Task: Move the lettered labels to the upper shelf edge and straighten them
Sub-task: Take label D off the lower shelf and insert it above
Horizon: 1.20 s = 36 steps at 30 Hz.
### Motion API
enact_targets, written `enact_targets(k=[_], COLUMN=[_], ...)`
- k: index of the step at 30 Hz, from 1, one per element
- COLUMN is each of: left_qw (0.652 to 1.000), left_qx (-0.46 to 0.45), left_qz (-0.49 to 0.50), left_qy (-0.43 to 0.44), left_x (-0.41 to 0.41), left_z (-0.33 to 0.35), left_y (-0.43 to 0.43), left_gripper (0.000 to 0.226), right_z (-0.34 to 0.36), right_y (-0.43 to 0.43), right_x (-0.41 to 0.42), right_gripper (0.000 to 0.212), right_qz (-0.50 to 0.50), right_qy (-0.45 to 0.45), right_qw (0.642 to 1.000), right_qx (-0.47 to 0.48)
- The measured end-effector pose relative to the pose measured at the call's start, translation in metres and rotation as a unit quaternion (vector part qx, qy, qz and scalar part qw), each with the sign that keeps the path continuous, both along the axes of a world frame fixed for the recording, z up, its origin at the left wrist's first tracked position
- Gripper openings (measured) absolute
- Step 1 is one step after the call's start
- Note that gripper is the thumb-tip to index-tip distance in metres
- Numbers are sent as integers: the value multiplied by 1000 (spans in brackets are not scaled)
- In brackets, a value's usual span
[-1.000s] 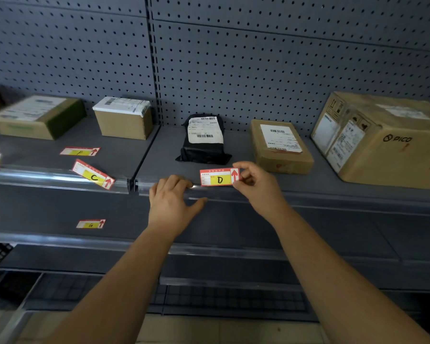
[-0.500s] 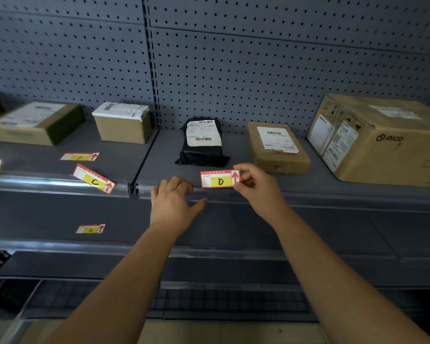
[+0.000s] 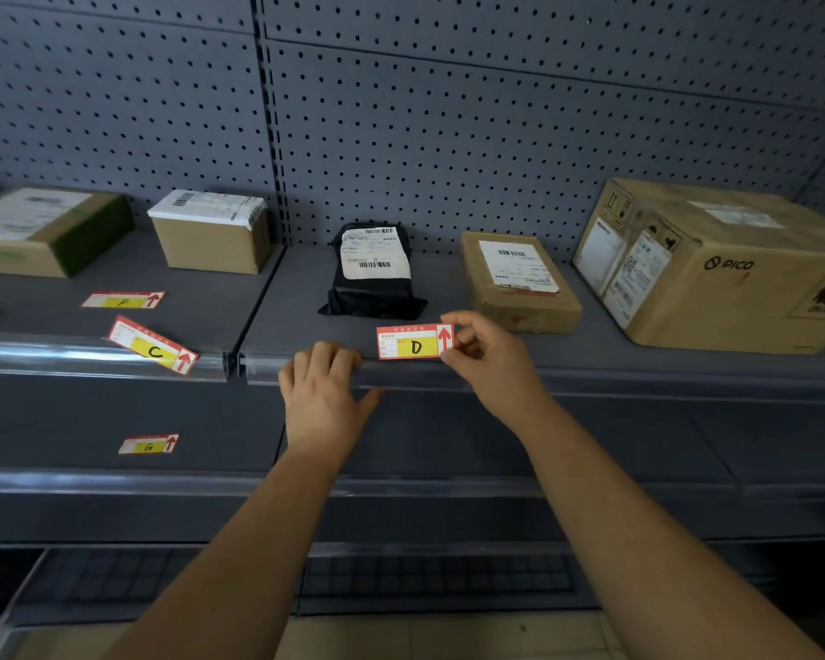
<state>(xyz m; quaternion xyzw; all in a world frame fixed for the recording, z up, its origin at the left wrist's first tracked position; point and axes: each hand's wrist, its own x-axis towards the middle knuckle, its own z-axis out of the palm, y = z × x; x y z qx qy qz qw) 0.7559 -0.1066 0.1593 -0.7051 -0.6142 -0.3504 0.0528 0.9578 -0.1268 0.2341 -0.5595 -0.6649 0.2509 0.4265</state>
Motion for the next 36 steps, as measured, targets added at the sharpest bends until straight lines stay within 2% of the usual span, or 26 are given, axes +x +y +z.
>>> enact_targets(k=[10, 19, 27, 33, 36], left_qw=[1000, 996, 985, 982, 984], left_qx=[6, -41, -76, -60, -54], left_qz=[3, -69, -113, -144, -145], left_qy=[19, -26, -103, -104, -88], left_x=[1, -15, -28, -41, -50], left_z=[2, 14, 23, 22, 23], left_y=[1, -10, -20, -34, -46], left_gripper=[37, 29, 30, 30, 31], right_z=[-3, 0, -11, -8, -12], right_y=[8, 15, 18, -6, -32], right_x=[-1, -18, -35, -33, -32], right_gripper=[36, 37, 37, 58, 51], right_qz=[12, 53, 82, 10, -20], right_qy=[-22, -191, -270, -243, -218], right_qw=[1000, 975, 954, 967, 973], right_qx=[4, 99, 103, 75, 68])
